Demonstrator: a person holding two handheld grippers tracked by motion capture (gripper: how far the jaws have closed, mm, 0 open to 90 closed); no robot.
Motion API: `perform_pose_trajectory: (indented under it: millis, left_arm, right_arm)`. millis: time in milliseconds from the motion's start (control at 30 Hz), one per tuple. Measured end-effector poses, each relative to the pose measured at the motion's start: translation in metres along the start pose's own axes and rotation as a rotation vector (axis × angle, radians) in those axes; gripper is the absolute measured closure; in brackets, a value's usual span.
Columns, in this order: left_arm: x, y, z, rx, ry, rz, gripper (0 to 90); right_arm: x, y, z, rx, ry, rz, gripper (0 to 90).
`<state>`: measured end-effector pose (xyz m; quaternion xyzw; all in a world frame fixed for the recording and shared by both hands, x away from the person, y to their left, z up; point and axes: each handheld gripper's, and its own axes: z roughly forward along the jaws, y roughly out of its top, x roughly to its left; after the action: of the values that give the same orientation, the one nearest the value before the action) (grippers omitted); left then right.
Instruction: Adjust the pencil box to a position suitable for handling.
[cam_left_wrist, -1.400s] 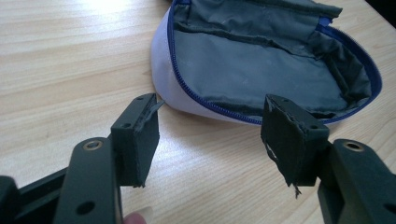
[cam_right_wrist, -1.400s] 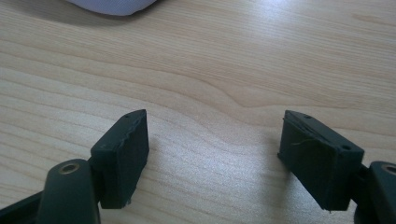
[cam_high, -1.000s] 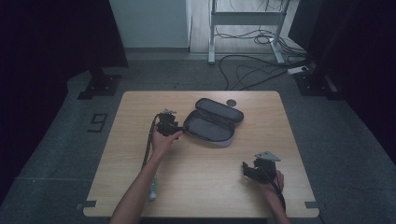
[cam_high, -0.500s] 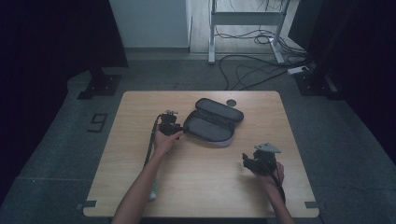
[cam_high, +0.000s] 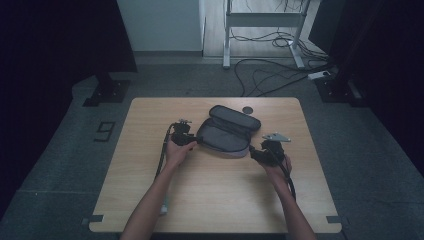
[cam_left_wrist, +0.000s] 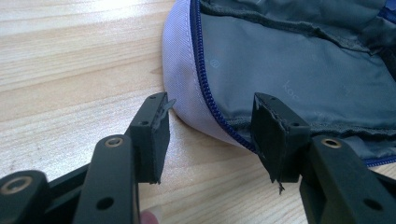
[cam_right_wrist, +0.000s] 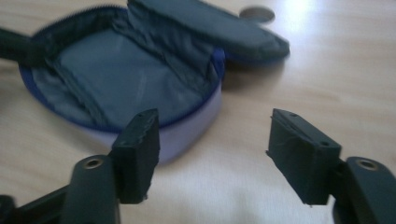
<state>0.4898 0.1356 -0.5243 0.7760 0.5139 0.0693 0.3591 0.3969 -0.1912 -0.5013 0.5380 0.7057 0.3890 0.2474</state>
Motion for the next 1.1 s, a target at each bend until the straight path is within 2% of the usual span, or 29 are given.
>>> perform_pose_trajectory:
  millis: [100,200,300,367,567,700,900,1000,1100]
  left_arm:
    - [0.001,0.0,0.001,0.004,-0.003,-0.005,47.6]
    - [0.001,-0.001,0.002,0.003,-0.003,-0.011,47.7]
    - [0.0,-0.001,0.003,0.006,0.002,-0.008,48.0]
    - [0.0,-0.001,0.004,0.01,0.002,-0.006,48.0]
    - [0.0,-0.002,0.005,0.015,0.007,-0.005,47.7]
    - [0.0,-0.002,0.006,0.022,0.01,-0.002,47.5]
    - [0.002,-0.003,0.007,0.03,0.001,0.0,47.8]
    - [0.001,-0.003,0.008,0.032,-0.015,0.004,53.6]
    - [0.0,-0.003,0.008,0.032,-0.025,-0.008,59.6]
  right_arm:
    - [-0.002,0.009,0.007,-0.01,-0.002,0.002,35.9]
    - [-0.004,0.014,0.02,0.008,-0.009,0.006,35.9]
    - [-0.004,0.015,0.029,0.01,-0.011,0.0,37.6]
    - [-0.006,0.015,0.038,0.036,-0.021,0.002,37.9]
    - [-0.006,0.014,0.052,0.067,-0.044,-0.003,42.4]
    - [-0.008,0.012,0.057,0.075,-0.025,0.028,47.2]
    - [-0.009,0.009,0.064,0.102,-0.012,0.036,55.9]
    - [-0.008,0.008,0.066,0.109,-0.015,0.032,61.3]
    - [-0.006,0.007,0.068,0.118,-0.012,0.034,67.4]
